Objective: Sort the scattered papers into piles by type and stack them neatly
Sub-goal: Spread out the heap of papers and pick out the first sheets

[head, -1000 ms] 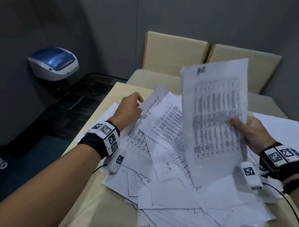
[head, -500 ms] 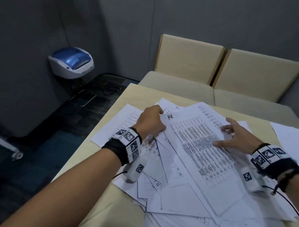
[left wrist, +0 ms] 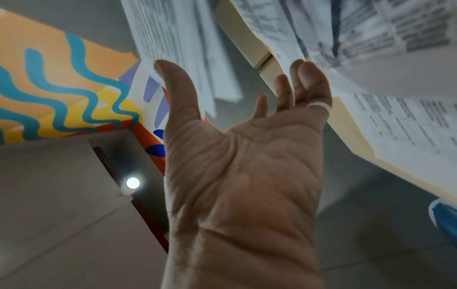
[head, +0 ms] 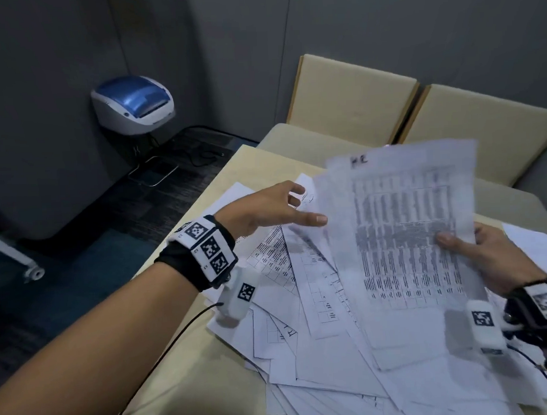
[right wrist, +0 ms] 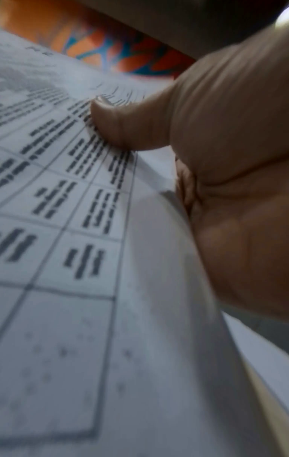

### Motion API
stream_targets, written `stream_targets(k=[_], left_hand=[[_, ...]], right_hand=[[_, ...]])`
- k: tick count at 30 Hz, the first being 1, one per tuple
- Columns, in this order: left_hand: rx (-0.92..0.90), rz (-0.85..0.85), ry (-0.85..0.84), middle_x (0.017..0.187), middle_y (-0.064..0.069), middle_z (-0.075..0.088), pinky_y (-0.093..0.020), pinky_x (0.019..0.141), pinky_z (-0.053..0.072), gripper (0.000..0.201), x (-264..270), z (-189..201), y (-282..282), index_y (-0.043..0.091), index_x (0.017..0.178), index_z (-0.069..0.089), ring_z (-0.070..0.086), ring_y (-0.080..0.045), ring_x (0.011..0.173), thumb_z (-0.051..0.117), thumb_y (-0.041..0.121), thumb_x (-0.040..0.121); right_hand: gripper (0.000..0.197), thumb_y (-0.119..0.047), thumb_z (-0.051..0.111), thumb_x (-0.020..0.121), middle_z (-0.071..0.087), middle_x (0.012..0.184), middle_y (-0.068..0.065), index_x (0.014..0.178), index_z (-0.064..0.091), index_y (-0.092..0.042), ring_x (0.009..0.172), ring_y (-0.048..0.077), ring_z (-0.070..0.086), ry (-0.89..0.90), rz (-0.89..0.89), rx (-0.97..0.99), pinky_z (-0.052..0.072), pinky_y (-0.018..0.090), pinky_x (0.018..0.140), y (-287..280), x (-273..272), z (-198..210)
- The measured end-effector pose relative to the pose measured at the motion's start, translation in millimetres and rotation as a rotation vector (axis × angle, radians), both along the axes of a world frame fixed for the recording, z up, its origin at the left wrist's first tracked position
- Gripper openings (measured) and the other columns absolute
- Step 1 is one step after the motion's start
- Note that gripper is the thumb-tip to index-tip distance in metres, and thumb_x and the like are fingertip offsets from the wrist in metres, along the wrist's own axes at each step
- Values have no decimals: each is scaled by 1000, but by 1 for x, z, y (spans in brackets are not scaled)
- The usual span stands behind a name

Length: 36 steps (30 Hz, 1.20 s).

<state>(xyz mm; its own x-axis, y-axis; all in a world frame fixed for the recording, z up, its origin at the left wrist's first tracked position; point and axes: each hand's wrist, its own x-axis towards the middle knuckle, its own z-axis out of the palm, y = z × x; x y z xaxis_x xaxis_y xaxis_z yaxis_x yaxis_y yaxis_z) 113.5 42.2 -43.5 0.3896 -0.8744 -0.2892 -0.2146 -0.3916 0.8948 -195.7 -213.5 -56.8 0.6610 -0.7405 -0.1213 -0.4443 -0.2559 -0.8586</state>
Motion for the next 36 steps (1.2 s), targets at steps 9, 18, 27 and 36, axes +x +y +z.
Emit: stream_targets(k=[9, 18, 27, 36], left_hand=[[-351, -80, 69, 99, -9, 81, -32, 82, 62, 18, -64, 24, -10, 6, 109, 78, 74, -13, 85, 71, 19, 99], [-471, 314, -158, 110, -5, 75, -57, 83, 61, 19, -41, 17, -6, 25, 117, 62, 72, -34, 100, 51, 35, 105], [-135, 269, -258, 101, -1, 69, -43, 82, 57, 13, -30, -26, -6, 25, 115, 59, 68, -27, 90, 49, 27, 108], [-90, 254, -221, 100, -8, 70, -40, 78, 57, 14, -45, -29, -14, 20, 118, 61, 68, -28, 86, 51, 19, 108]], right_hand=[[23, 2, 59, 93, 79, 92, 6, 114, 66, -4, 79, 15, 76, -399, -107, 305, 64, 28, 68, 26, -37, -13], [33, -25, 78, 85, 78, 119, 5, 117, 73, -21, 112, 27, 73, -373, -217, 179, 55, 51, 101, 43, -69, -31], [53, 4, 54, 101, 60, 144, 3, 152, 39, -2, 124, 9, 65, -789, -386, 383, 54, 19, 96, 49, -74, -46], [50, -33, 18, 116, 59, 146, 14, 124, 63, -13, 148, 30, 39, -711, -348, 625, 24, 73, 118, 33, -125, -45]])
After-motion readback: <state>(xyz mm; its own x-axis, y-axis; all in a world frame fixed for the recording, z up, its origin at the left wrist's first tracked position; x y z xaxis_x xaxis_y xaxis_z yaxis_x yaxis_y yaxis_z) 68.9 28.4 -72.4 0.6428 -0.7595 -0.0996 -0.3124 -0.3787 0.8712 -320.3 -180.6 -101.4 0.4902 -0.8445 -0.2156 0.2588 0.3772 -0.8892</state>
